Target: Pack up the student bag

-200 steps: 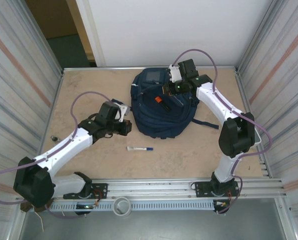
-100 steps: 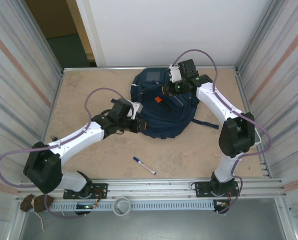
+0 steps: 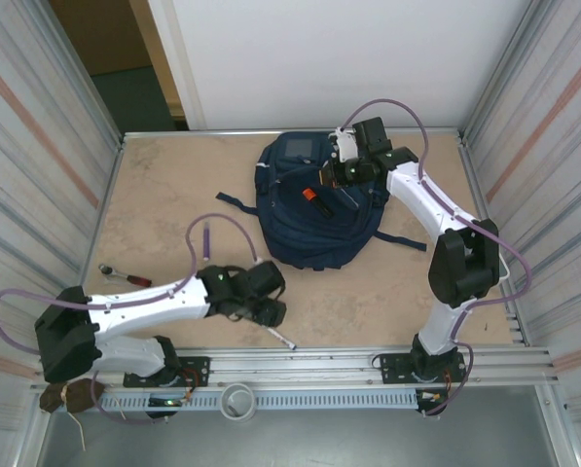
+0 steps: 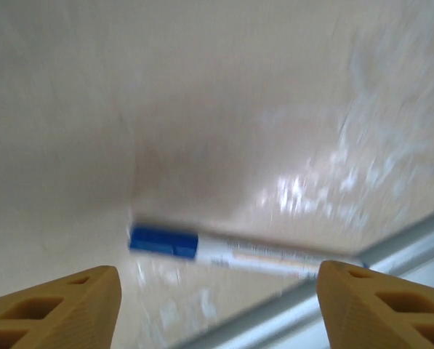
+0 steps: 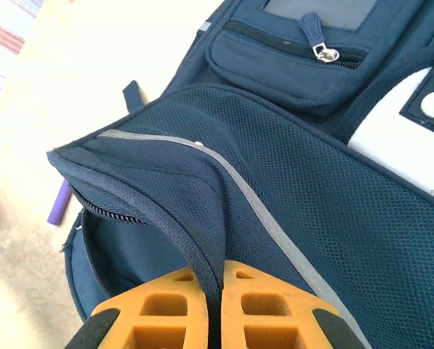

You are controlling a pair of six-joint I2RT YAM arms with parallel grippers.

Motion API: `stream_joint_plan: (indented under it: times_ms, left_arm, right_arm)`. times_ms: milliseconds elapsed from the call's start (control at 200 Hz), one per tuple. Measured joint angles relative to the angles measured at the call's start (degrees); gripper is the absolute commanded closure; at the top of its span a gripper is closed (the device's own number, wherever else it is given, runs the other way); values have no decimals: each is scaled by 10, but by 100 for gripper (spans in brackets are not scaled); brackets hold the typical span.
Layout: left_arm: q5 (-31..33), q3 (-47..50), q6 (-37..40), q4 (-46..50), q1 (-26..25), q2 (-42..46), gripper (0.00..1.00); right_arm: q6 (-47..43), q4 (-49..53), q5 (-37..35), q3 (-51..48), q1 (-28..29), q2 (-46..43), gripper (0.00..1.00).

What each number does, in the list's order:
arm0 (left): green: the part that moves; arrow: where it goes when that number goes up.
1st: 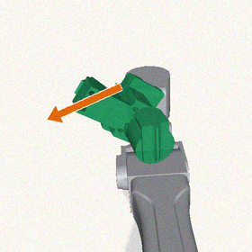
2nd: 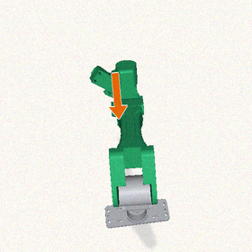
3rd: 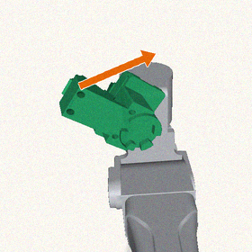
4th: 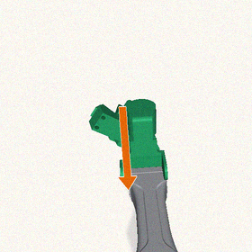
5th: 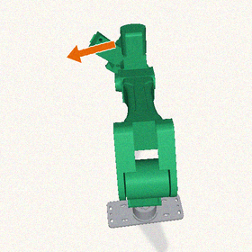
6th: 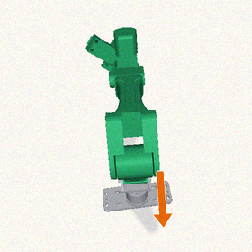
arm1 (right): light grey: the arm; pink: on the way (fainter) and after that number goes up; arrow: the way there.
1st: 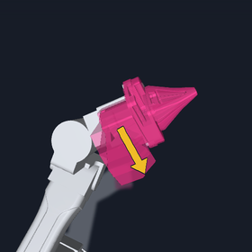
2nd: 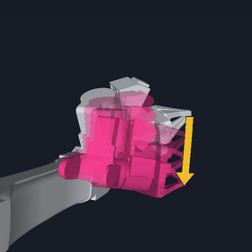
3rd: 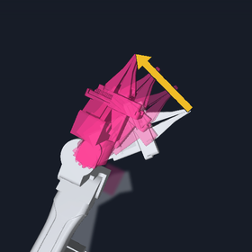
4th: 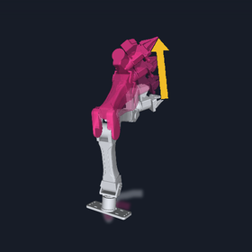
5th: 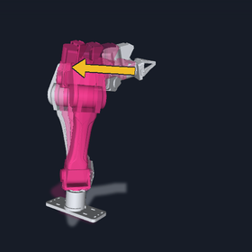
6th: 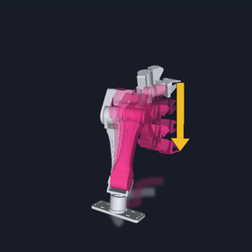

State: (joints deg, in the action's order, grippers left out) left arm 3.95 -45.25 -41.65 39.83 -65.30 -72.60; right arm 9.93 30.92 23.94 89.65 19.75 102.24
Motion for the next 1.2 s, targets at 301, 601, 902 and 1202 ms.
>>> stream_joint_plan:
  times_ms: [301, 601, 902, 1202]
  left_arm:
    - [-65, 66, -105, -56, -19, -24, 29]
    - [-71, 66, -127, -97, -19, -65, 36]
    - [-39, 8, -125, -45, -19, -131, 51]
    - [40, -85, -92, -37, -14, -219, 76]
  right_arm:
    - [2, -17, 19, -17, -6, -3, 100]
    - [1, -24, 25, -30, -9, -17, 100]
    - [2, -26, 34, -33, -15, -19, 100]
    - [2, -35, 54, -48, -28, -21, 100]
